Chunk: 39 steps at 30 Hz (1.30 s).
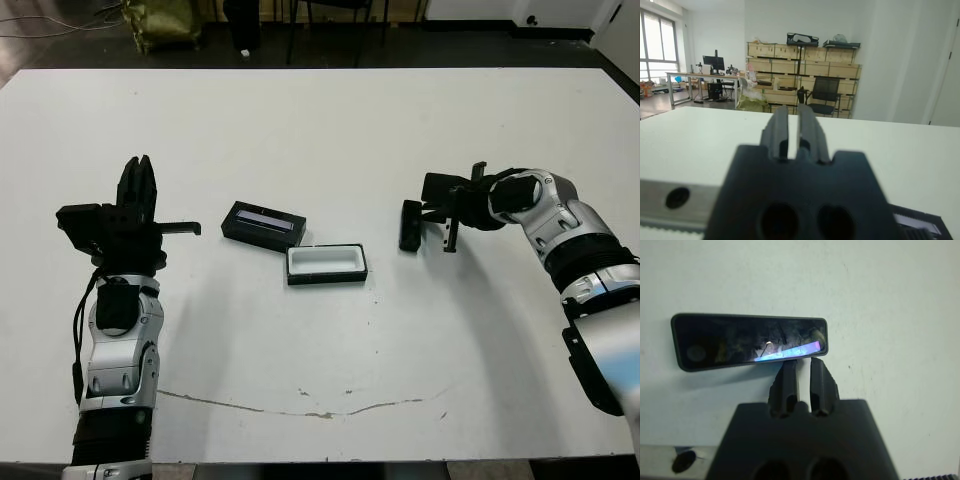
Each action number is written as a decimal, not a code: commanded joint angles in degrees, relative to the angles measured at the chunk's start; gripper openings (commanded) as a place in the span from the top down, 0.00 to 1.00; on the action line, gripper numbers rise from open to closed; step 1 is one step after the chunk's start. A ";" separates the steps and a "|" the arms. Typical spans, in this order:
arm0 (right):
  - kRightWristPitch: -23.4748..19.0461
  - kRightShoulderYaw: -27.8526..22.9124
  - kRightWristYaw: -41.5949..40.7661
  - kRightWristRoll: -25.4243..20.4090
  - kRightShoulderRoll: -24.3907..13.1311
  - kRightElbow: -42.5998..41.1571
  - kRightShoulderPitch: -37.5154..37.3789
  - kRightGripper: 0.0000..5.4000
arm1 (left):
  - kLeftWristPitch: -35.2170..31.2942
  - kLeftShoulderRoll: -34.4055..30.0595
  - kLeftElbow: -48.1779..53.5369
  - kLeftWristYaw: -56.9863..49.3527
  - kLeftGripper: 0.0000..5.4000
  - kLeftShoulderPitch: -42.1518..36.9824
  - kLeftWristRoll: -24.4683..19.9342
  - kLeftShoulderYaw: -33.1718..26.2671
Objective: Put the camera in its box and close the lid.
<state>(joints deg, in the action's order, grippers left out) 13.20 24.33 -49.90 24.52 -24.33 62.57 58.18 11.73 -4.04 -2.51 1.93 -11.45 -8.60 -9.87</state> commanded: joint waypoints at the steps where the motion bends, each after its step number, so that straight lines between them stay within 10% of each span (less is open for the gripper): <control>1: -0.80 0.37 -1.07 0.13 1.83 2.54 -0.21 1.00 | -0.78 0.26 -0.67 -0.30 1.00 0.70 0.23 0.09; 24: -2.37 1.62 0.69 1.41 6.10 4.51 2.45 1.00 | -0.04 0.71 -1.21 -0.55 1.00 0.89 0.53 0.11; 39: -4.82 -8.03 27.29 -2.54 2.05 -5.52 -4.98 1.00 | 0.79 0.65 -1.81 -0.53 1.00 1.00 1.27 0.05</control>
<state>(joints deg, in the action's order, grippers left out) 7.97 17.78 -23.23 23.31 -21.12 58.36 55.16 12.58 -3.09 -3.36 1.35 -11.31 -7.60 -9.77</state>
